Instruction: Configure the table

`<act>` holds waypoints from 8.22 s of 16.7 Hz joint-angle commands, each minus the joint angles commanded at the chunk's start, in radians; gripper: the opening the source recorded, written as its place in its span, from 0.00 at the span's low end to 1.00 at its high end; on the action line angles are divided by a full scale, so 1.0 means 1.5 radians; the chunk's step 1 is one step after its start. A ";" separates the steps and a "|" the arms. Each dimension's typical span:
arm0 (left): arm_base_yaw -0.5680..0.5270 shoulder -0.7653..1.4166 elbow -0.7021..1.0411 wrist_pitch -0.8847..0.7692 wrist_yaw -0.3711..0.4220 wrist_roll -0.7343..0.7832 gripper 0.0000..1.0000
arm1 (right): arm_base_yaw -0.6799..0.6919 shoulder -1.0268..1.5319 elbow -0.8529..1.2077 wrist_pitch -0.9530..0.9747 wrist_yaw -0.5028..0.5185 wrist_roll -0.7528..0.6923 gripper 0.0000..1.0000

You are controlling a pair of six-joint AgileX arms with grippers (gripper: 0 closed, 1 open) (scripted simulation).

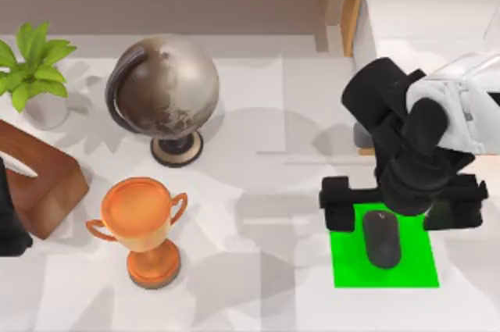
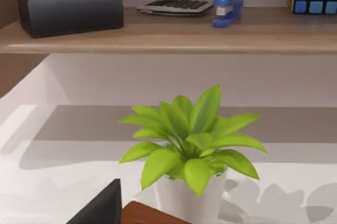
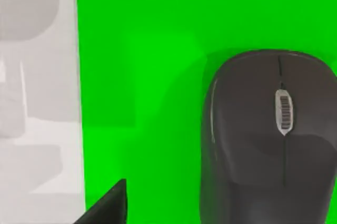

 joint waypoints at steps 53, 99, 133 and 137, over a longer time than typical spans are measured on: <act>0.000 0.000 0.000 0.000 0.000 0.000 1.00 | -0.185 0.124 -0.525 1.635 0.188 -1.418 0.77; 0.000 0.000 0.000 0.000 0.000 0.000 1.00 | -0.254 0.243 -0.188 1.413 0.114 -1.414 0.00; 0.000 0.000 0.000 0.000 0.000 0.000 1.00 | -0.278 0.329 0.005 1.305 0.091 -1.415 1.00; 0.000 0.000 0.000 0.000 0.000 0.000 1.00 | -0.271 0.332 -0.018 1.305 0.094 -1.410 1.00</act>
